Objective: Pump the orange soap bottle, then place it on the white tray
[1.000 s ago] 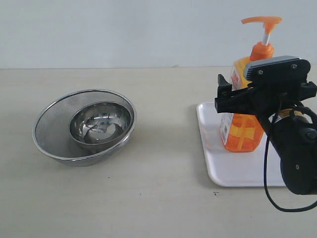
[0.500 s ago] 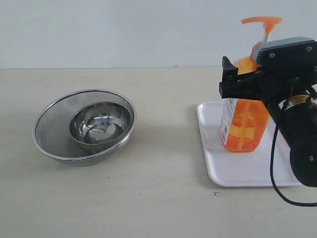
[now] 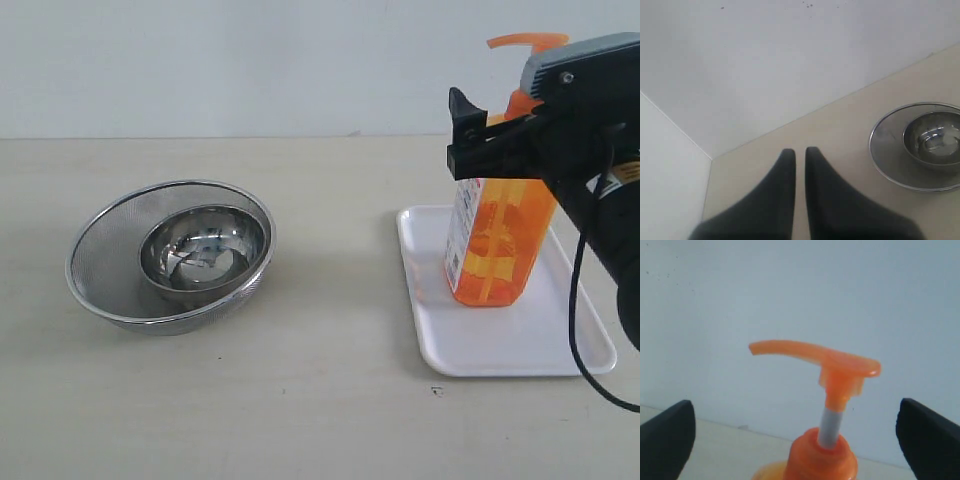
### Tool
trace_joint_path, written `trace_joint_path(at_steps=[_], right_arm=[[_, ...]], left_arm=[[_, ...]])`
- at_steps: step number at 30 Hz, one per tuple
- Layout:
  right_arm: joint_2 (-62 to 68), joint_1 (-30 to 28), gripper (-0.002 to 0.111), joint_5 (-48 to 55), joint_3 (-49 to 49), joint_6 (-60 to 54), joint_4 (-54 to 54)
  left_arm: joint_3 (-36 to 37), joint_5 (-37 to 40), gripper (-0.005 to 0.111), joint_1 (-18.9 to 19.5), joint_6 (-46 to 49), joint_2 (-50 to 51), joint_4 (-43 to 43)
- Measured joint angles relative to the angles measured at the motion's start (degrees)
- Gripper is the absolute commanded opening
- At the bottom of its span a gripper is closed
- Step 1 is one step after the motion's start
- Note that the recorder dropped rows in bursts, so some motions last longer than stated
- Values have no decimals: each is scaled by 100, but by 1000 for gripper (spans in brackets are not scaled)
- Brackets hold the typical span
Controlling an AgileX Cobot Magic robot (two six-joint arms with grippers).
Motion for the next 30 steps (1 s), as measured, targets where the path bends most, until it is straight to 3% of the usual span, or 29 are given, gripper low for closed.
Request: trace_joint_path(at_steps=[30], right_arm=[[-2076, 0, 105, 668, 0, -446, -538]], left_arm=[[0, -4, 5, 0, 0, 0, 0]])
